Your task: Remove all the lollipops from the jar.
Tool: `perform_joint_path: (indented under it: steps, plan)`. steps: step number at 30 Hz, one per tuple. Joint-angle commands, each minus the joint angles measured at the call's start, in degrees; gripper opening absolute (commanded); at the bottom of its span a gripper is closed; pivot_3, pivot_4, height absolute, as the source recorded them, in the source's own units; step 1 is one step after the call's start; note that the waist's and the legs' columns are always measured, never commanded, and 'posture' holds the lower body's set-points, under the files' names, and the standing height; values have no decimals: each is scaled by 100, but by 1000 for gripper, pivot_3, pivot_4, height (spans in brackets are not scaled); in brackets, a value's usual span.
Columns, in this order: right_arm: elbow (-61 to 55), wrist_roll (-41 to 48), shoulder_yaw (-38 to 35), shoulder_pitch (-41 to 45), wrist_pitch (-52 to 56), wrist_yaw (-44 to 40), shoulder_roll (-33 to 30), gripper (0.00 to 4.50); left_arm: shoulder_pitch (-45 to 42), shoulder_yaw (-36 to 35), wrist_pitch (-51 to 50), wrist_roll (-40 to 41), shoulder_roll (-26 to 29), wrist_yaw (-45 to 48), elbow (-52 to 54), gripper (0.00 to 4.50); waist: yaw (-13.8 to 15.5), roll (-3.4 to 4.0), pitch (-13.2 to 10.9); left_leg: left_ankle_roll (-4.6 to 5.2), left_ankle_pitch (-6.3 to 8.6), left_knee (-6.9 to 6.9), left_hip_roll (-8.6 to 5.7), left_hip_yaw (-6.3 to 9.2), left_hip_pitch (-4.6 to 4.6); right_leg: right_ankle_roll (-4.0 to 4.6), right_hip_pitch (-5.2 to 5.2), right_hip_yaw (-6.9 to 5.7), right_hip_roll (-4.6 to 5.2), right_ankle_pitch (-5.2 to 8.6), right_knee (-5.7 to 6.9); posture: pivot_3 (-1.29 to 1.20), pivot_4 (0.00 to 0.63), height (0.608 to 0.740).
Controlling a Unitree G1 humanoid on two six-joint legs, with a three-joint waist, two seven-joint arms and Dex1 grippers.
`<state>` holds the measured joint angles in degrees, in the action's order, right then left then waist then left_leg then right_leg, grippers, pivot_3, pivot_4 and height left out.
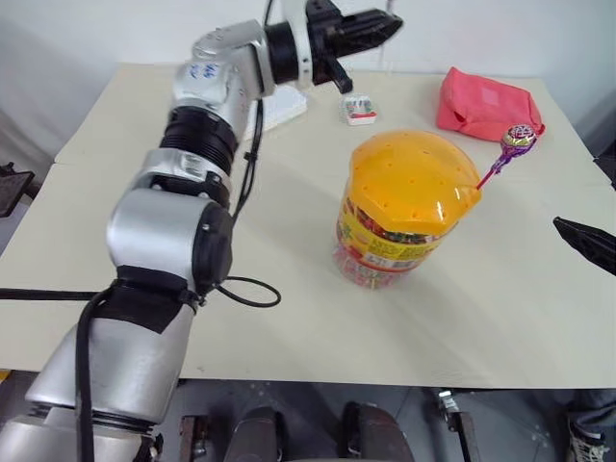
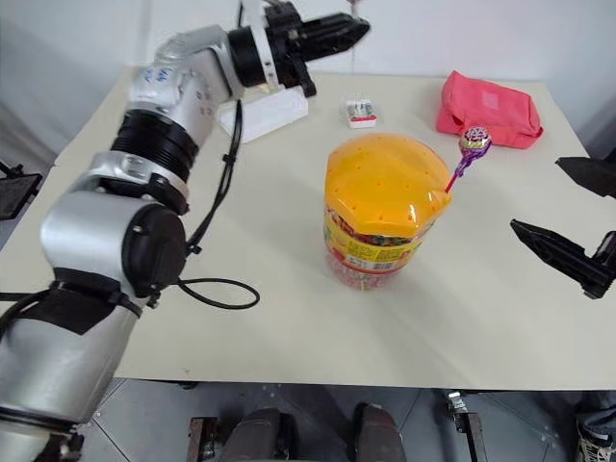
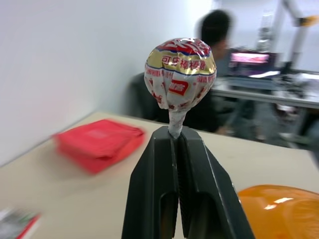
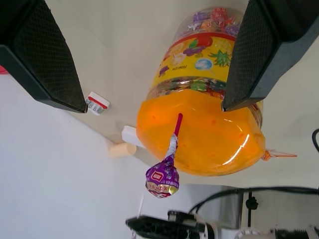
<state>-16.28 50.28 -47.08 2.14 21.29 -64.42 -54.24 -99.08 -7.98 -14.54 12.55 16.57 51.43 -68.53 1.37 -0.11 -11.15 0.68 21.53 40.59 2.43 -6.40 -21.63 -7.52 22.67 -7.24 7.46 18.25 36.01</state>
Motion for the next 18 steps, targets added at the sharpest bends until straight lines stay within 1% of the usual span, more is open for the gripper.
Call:
perform_joint_path:
  steps: [1, 3, 5, 7, 8, 9, 11, 12, 13, 15, 18]
  plan:
    - [184, -91, 28, 127, -73, -100, -187, 4500, -193, 104, -752, -311, 457, -684, 174, 12, -5, 0, 0, 0, 0, 0, 0, 0, 1, 0, 0, 0, 0, 0, 0, 0, 150, 740]
    - [296, -142, 128, 221, -102, -167, -233, 4500, -44, 378, -1471, -646, 761, -953, 192, 12, -9, 0, 0, 0, 0, -2, 0, 0, 3, 0, 0, 1, -1, 0, 2, 0, 150, 740]
    - [435, -210, 280, 357, -127, -231, -277, 4500, 295, 702, -2140, -994, 1047, -1138, 330, 12, -6, 2, 1, 0, 0, -2, -1, -1, 3, 0, 0, 2, 0, 0, 2, 0, 150, 740]
    - [512, -259, 364, 445, -138, -290, -287, 4500, 573, 876, -2627, -1124, 1196, -1172, 611, 12, -4, 2, 1, 0, 0, -2, -1, -5, 10, 0, -1, 7, 0, 0, 7, 0, 150, 740]
    - [549, -290, 408, 488, -153, -322, -291, 4500, 770, 1015, -3070, -1197, 1302, -1106, 850, 12, 6, 2, 1, 0, 0, -2, -1, -2, 9, 0, -1, 5, -1, 0, 7, 0, 150, 740]
    - [581, -313, 446, 528, -163, -342, -292, 4500, 1051, 1214, -3526, -1259, 1439, -925, 1239, 12, 1, 2, 1, -1, 0, -1, -1, 0, 7, 0, 0, 3, 0, 0, 9, 0, 150, 740]
    - [631, -318, 499, 607, -144, -378, -292, 4500, 1813, 1587, -4584, -1186, 1797, -521, 2442, 12, -20, 1, 1, -1, 0, 0, -1, -1, 5, 0, 2, 5, 0, 0, 8, 0, 150, 740]
    - [663, -341, 539, 645, -137, -387, -290, 4500, 2306, 1755, -5201, -1037, 2047, -371, 3250, 12, -32, 1, 0, 0, 0, 0, -1, -2, 5, 0, 4, 6, 0, 0, 9, 0, 150, 740]
    - [728, -382, 621, 699, -144, -425, -293, 4500, 2956, 1918, -5874, -780, 2461, -203, 4254, 12, -63, 1, 0, 0, 0, -3, 0, -1, 5, 0, 6, 6, -1, 0, 8, 0, 150, 740]
    - [838, -442, 748, 801, -168, -491, -299, 4500, 3781, 2008, -6793, -416, 3002, -97, 5592, 12, -146, 1, 0, -1, 0, -9, 3, 7, 8, 2, 10, 8, -2, 1, 15, 0, 150, 740]
    - [1034, -512, 950, 1023, -222, -583, -331, 4500, 4394, 1964, -7493, -12, 3577, -79, 6574, 12, -136, -4, -3, -1, 0, -6, 3, 15, 7, 3, 10, 8, -1, 2, 20, 0, 150, 740]
